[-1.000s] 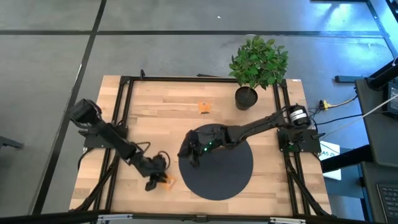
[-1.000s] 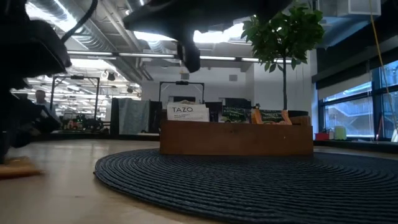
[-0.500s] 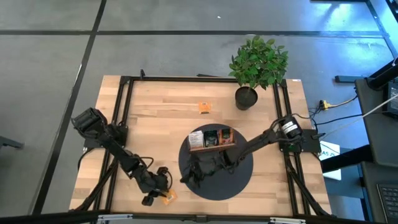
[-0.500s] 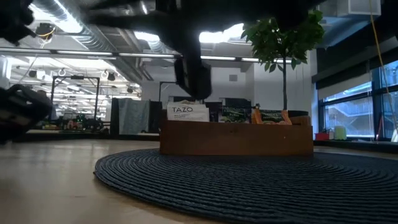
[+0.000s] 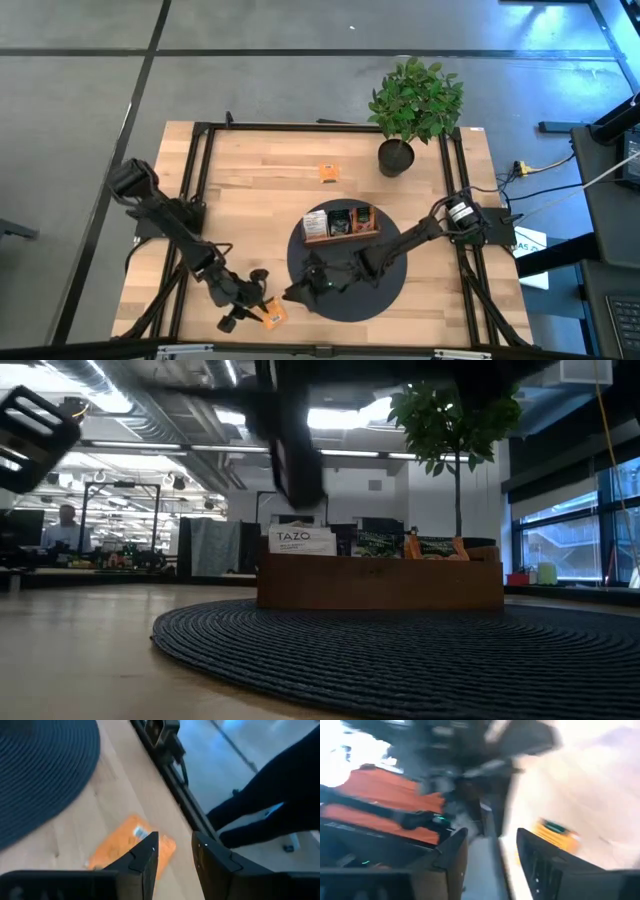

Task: Pick & Place Tea
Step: Put the orange tea bag into the right section of the wooden organizer

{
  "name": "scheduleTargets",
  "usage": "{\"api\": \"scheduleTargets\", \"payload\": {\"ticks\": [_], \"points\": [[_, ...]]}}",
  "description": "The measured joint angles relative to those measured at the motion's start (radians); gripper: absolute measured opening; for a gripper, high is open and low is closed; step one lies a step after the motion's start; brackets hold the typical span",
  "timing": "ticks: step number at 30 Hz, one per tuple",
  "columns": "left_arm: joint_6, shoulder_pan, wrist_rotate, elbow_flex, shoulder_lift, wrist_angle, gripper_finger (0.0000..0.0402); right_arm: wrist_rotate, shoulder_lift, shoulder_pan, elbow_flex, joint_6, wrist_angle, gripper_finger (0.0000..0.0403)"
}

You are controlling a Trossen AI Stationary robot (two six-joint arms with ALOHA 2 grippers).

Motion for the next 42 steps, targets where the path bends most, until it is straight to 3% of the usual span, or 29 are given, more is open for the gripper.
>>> {"api": "scheduleTargets", "payload": {"ticks": [2,5,8,11,14,23,28,42], "points": [[-0.015,-0.020,-0.022,0.000,-0.030,-0.060,0.0116,-0.020,0.000,-0.004,0.009,-0.029,0.074,0.0184],[-0.076,-0.050,-0.053,0.000,-0.047,-0.141,0.0116,-0.126,0.000,-0.018,0.089,-0.092,0.000,0.0191],[-0.145,-0.078,-0.072,0.000,-0.043,-0.188,0.0116,-0.132,-0.001,-0.019,0.232,-0.138,-0.303,0.0192],[-0.181,-0.099,-0.119,0.000,-0.029,-0.183,0.0116,-0.061,0.012,-0.015,0.376,-0.132,-0.691,0.0192],[-0.219,-0.104,-0.163,0.000,-0.008,-0.177,0.0116,-0.019,0.040,-0.018,0.452,-0.073,-0.889,0.0192],[-0.279,-0.104,-0.180,0.000,0.116,-0.050,0.0116,-0.197,0.167,-0.016,0.465,0.113,-0.783,0.0192],[-0.287,-0.106,-0.158,0.000,0.190,0.072,0.0116,-0.212,0.213,-0.014,0.464,0.175,-0.755,0.0192],[-0.340,-0.068,-0.166,0.002,0.298,0.218,0.0116,-0.281,0.268,-0.020,0.465,0.264,-0.745,0.0192]]}}
